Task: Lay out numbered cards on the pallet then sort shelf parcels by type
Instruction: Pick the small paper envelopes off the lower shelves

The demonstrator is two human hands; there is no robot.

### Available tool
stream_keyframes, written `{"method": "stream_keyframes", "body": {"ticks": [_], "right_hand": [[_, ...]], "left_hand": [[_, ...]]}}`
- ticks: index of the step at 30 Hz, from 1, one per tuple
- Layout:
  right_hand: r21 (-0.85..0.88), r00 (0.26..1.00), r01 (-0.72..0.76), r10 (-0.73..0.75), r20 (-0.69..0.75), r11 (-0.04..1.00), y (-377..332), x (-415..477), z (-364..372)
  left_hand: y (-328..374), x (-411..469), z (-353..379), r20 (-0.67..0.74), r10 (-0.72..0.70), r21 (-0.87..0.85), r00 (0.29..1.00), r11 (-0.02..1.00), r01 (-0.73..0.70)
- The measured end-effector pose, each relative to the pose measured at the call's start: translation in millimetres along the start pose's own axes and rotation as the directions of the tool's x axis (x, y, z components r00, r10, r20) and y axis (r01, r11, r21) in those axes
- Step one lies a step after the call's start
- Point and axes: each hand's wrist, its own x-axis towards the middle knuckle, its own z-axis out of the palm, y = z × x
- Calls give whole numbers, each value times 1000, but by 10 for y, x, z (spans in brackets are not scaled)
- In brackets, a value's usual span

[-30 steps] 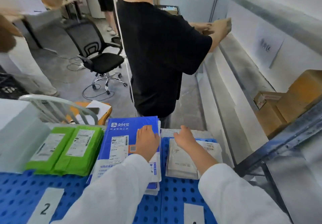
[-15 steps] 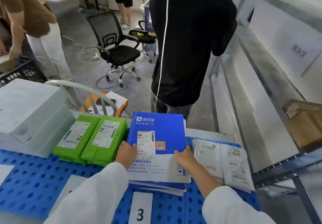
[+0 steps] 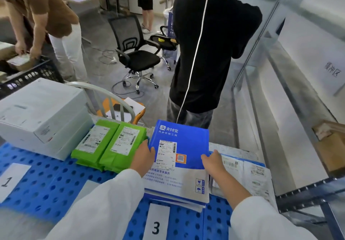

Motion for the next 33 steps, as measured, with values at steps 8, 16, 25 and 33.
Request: {"method": "stream_keyframes", "body": {"ticks": [8,16,25,33], "right_hand": [[-106,959,278,-271,80,955,-550,-369,104],[-111,888,408,-366,280,906,-842,-761,646],[-154,914,333,-278,296,930,-1300,-895,1530],[-30,991,-54,58,119,998,-1329,-863,2361]], "left_hand": [[-31,-359,-574,-181,98,146,979,987,-72],[-511,-514,-1298,-280,60,306,958,952,30],[-1178,80,-1785,-145,86,336,986,941,-32],[-1678,935,-1979,84,-105,122,991,988,94]]}}
